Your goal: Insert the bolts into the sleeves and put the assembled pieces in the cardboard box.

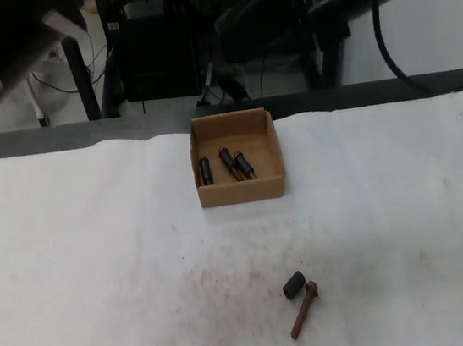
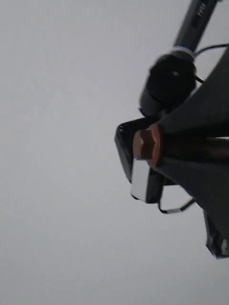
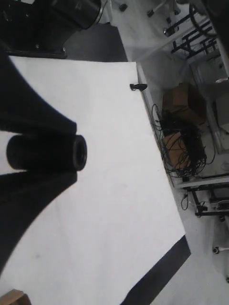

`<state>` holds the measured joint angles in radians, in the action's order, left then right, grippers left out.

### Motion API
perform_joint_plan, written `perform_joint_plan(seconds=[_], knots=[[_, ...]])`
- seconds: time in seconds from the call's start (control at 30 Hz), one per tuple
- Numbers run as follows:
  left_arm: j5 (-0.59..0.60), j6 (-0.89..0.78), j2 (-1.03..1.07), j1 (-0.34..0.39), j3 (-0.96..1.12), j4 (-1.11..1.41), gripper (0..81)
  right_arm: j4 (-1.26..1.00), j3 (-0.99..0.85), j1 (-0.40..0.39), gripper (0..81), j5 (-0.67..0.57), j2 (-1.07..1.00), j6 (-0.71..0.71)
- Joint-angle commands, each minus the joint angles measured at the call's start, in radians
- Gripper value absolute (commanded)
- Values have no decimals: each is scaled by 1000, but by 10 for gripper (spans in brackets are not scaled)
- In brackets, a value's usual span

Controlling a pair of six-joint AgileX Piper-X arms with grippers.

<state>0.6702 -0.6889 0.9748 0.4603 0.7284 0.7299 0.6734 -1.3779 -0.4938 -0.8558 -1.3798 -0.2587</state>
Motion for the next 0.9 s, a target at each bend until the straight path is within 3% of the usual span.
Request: perform_joint_plan(seconds=[0.0, 0.17, 0.47, 0.6, 0.87], knots=[[45, -102, 15, -35, 7, 105, 2, -80, 56, -12, 8, -70, 12, 26], [123, -150, 15, -79, 20, 125, 2, -297, 197, -52, 8, -71, 32, 104], [268, -108, 15, -134, 24, 74, 2, -848, 317, -131, 8, -9, 52, 459], [288, -32, 15, -155, 24, -2, 2, -965, 317, -153, 8, -3, 54, 472], [280, -5, 15, -206, 27, -10, 2, -962, 317, -155, 8, -11, 54, 469]])
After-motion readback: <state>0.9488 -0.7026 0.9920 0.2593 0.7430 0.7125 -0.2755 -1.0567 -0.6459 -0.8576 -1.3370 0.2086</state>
